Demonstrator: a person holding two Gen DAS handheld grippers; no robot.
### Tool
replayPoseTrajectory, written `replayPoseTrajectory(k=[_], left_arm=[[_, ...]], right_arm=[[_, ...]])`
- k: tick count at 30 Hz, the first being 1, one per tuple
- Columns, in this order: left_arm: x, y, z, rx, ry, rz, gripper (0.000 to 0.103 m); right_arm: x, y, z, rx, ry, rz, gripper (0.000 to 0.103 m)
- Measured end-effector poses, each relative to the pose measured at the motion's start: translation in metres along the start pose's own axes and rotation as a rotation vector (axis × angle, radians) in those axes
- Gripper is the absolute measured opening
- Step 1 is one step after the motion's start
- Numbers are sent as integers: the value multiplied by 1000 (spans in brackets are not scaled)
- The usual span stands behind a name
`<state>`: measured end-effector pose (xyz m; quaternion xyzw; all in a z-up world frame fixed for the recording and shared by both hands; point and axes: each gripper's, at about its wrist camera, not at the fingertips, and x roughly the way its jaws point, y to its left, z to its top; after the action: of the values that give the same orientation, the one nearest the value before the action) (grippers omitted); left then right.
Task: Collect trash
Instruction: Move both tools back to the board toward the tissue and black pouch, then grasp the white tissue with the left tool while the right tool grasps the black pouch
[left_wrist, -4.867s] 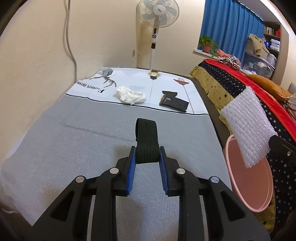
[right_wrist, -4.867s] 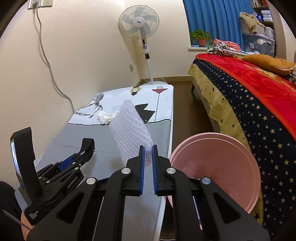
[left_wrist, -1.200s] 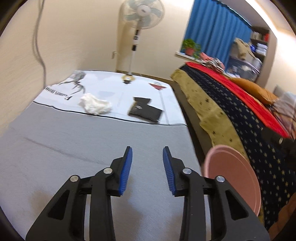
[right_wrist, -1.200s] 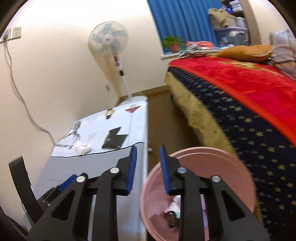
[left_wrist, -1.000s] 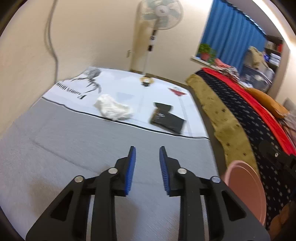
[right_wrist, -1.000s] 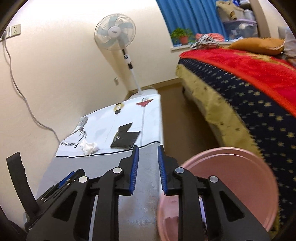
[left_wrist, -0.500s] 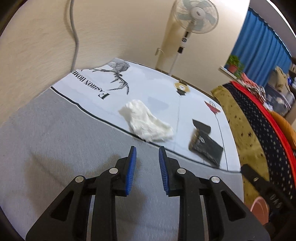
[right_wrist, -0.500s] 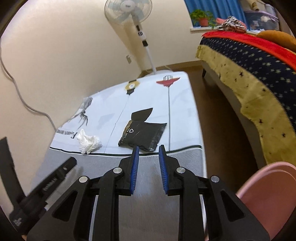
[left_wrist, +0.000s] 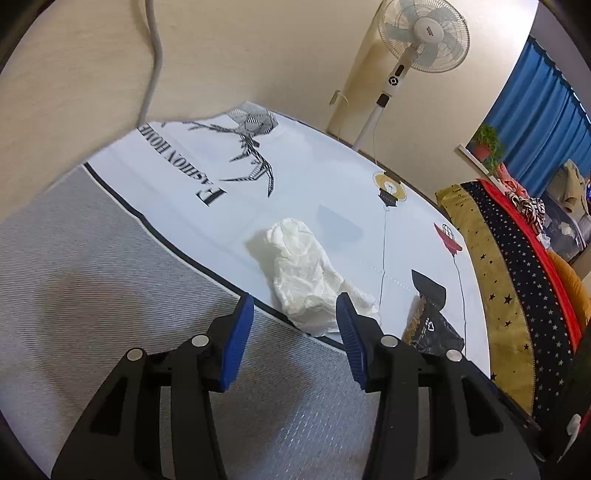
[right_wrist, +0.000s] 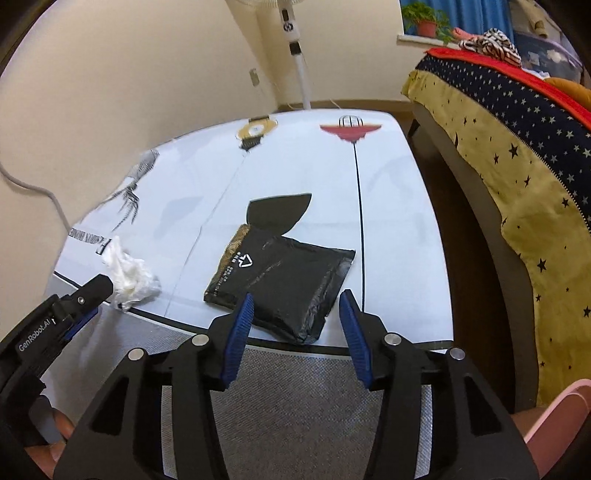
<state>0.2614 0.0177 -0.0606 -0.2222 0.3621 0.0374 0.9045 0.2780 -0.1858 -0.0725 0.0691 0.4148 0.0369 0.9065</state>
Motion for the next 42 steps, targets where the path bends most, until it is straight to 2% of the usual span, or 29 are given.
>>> replayPoseTrajectory(k=[3, 7, 8, 9, 10, 14, 20, 21, 22, 23, 24, 26, 28, 29, 30, 35, 38, 39, 42], left_arm=[[10, -2, 1, 5, 35, 13, 47], [14, -6, 0, 29, 53, 22, 46], [14, -7, -1, 37, 56, 22, 43], [14, -7, -1, 41, 61, 17, 37], [14, -7, -2, 43, 67, 10, 25], [11, -9, -3, 77, 66, 18, 10], [-3, -3, -1, 73, 45, 26, 7], [-5, 0, -1, 69, 44, 26, 7], [-6, 2, -2, 66, 42, 31, 7], [-8, 4, -2, 63, 37, 37, 7], [-10, 8, -3, 56, 29, 46, 7], [-12, 14, -2, 44, 20, 58, 7], [-12, 20, 0, 34, 14, 72, 7], [-12, 22, 1, 31, 13, 74, 7], [-11, 24, 2, 29, 12, 77, 7], [-9, 28, 3, 24, 12, 78, 7], [-8, 29, 2, 26, 10, 77, 7], [-8, 28, 1, 28, 9, 78, 7], [-10, 28, 0, 30, 6, 77, 7]], right_arm=[[6, 4, 1, -24, 23, -29, 47], [6, 7, 0, -45, 19, -60, 27], [6, 6, 0, -44, 16, -55, 18], [5, 7, -1, -46, 14, -48, 4], [4, 7, -1, -51, 11, -37, 0], [-2, 7, -4, -47, -6, -13, 0], [-17, 2, -8, -26, -54, 41, 0], [-20, 1, -8, -18, -64, 40, 1], [-21, -1, -7, -1, -70, 39, 7], [-20, -1, -7, 7, -64, 47, 18], [-18, -1, -6, 14, -56, 56, 43], [-15, 4, -1, 1, -61, 35, 67], [-8, 9, 5, -20, -54, 29, 67], [-4, 11, 8, -23, -44, 22, 70], [0, 12, 11, -19, -37, 13, 78], [23, 20, 21, 6, 24, -29, 91], [31, 27, 22, -17, 56, -78, 92], [32, 28, 22, -22, 58, -84, 91], [30, 29, 19, -46, 52, -119, 68]])
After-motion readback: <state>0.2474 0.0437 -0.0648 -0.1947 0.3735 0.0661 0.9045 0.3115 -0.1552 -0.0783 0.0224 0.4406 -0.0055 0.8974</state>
